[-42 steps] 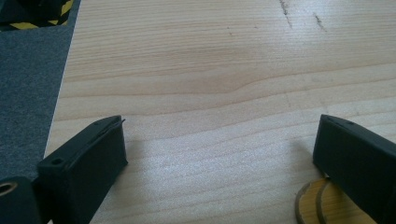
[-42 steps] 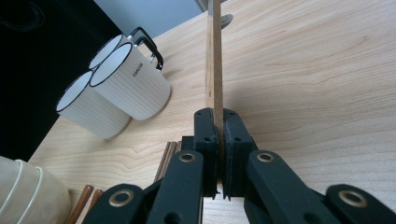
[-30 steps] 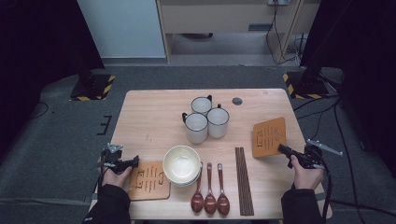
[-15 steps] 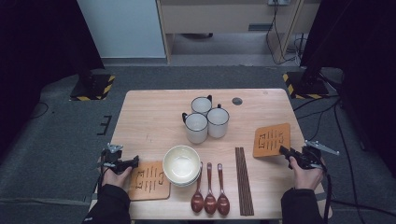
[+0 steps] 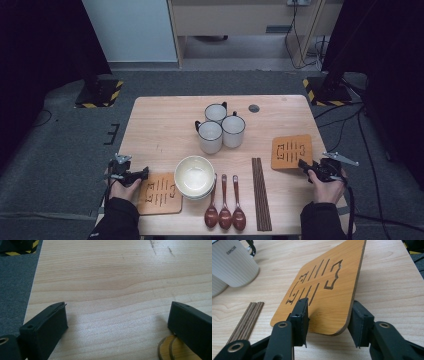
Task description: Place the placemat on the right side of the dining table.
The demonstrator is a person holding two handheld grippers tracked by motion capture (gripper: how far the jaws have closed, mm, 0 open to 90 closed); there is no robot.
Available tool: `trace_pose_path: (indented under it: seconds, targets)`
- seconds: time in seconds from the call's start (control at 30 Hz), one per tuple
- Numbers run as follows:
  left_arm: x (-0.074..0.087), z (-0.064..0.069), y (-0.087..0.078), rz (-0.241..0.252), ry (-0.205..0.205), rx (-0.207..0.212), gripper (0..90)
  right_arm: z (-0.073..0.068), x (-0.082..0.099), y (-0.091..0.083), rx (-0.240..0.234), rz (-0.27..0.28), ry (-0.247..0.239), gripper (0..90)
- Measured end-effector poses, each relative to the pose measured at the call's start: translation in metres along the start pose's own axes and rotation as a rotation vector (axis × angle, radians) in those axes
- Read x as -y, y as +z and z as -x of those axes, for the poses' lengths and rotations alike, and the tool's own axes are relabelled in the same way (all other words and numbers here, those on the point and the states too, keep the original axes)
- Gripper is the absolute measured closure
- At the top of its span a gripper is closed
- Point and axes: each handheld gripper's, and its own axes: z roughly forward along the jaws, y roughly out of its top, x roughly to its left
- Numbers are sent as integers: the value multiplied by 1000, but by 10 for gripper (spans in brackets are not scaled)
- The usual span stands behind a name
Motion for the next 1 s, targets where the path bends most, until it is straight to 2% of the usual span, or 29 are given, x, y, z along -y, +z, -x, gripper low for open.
trace_pose_path:
  seconds: [0.3, 0.43, 0.53, 0.7, 0.73, 0.8, 1.0]
  targets:
    - [0, 0, 0, -2, 2, -1, 13, 2, 4, 2, 10, -13, -2, 491]
    - [0, 0, 0, -2, 2, 0, 13, 4, 5, 5, 35, -34, -13, 456]
    - [0, 0, 0, -2, 2, -1, 13, 4, 6, 7, 61, -47, -44, 431]
    - [0, 0, 0, -2, 1, -1, 13, 6, 6, 9, 72, -67, -40, 414]
    - [0, 0, 0, -2, 1, -1, 13, 7, 6, 9, 83, -69, -49, 416]
    - [0, 0, 0, -2, 1, -1, 13, 6, 6, 9, 120, -78, -99, 412]
    - [0, 0, 0, -2, 1, -1, 12, 3, 5, 11, 133, -64, -117, 393]
